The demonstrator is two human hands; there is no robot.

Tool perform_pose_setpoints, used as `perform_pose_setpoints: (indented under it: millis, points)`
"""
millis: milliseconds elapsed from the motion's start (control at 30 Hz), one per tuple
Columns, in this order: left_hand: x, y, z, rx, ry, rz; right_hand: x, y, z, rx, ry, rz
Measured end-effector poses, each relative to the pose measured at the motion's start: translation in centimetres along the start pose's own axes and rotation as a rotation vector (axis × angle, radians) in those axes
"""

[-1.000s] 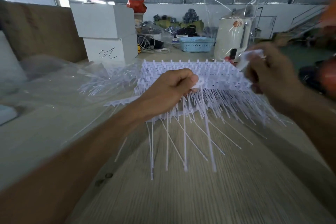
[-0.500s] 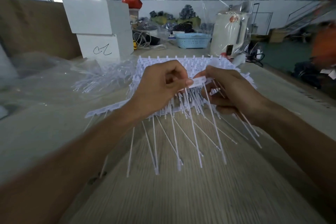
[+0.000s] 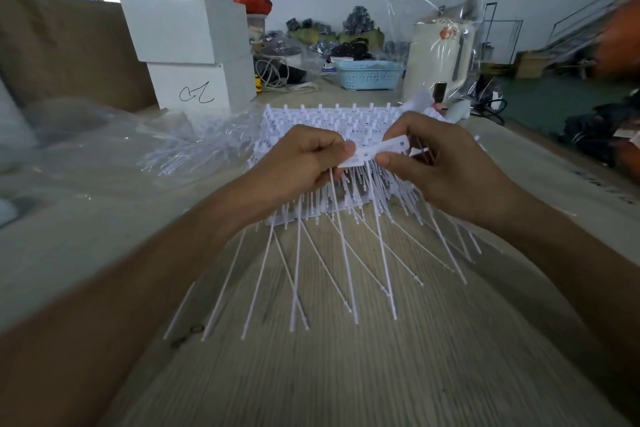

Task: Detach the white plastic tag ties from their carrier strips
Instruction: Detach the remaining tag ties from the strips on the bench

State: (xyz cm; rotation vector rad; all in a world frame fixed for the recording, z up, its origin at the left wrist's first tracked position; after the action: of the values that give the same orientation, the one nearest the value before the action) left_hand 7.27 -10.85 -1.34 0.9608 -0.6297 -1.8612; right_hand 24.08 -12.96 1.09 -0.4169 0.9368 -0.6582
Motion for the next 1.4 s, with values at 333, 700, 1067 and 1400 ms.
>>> perform_pose_setpoints:
  millis: [333,700,1067,1400]
  points:
    - [0.4,0.9,-0.5,0.233,-0.168,-0.005,0.6,-3.0,0.3,0.475,-0.016,0.353]
    - [0.5,2.0,-1.1,-0.227,-0.179,-0.210,0.0,4.2,7.7,-0.141,0.366,-0.188]
    - [0.6,1.2,-0.3,-0.180,-0.107,-0.182,0.2,1.2,0.6,-0.201,-0.027,-0.143]
    - [0.6,1.1,0.6,-0.193,0.004,-0.214,0.7,2.0,-1.1,-0.285,-0.130,-0.260]
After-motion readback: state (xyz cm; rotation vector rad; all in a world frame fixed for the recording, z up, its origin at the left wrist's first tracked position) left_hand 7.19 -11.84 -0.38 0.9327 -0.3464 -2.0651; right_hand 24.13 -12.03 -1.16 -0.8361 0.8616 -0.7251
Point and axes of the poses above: each hand's wrist, its own x-axis away from the middle knuckle, its own z-axis out of the back of the hand, y = z × x, the point moved 7 cm from there along -x, towards the middle knuckle, and after that the axes turned 8 degrees about -x, right-handed, at the moved point
